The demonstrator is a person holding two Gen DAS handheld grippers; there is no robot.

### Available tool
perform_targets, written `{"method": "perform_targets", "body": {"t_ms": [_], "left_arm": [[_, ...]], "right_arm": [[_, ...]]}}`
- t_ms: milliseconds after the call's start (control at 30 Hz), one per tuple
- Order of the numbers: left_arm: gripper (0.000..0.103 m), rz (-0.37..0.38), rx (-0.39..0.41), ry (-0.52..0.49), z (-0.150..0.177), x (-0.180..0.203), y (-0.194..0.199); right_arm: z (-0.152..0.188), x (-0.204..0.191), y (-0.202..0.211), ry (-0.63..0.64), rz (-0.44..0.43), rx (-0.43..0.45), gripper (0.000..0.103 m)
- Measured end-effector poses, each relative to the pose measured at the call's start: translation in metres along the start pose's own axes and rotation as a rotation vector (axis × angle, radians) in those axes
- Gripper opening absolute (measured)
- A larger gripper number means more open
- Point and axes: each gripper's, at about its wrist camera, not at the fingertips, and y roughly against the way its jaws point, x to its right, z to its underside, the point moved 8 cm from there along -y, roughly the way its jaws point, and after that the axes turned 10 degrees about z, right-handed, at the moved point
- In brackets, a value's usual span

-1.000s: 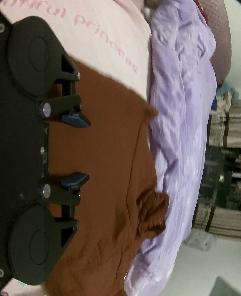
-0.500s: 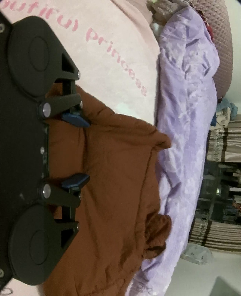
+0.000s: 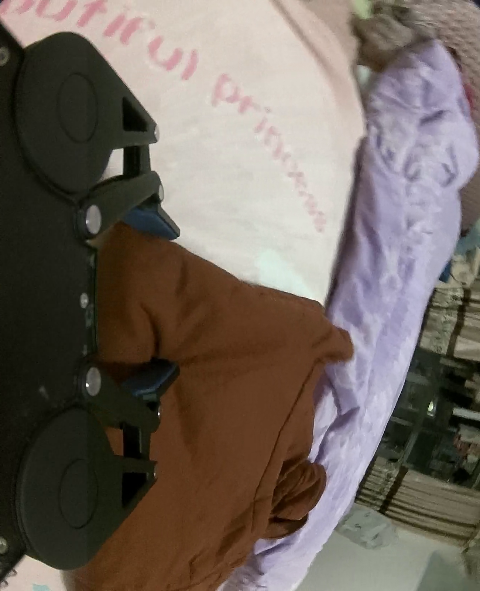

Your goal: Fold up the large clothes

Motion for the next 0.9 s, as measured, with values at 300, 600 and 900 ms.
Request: {"method": "perform_targets", "body": {"t_ms": [300,600,900], "left_arm": [[0.073,0.004,0.111,-0.093,-0.055,0.028,0.035],[0.073,0.065,0.093,-0.183,-0.098,0.065,-0.028],[0.08,0.066,-0.053,-0.107,-0.082,0.037,-0.104]], "right_arm": [[-0.038,-0.006,0.015,0.021,-0.006,0.063,0.057],[-0.09,-0.062,-0.025,0.043,-0.074,0.11,0.057],[-0.075,-0.058,-0.092,-0.022,0.015,-0.05,0.056]]}}
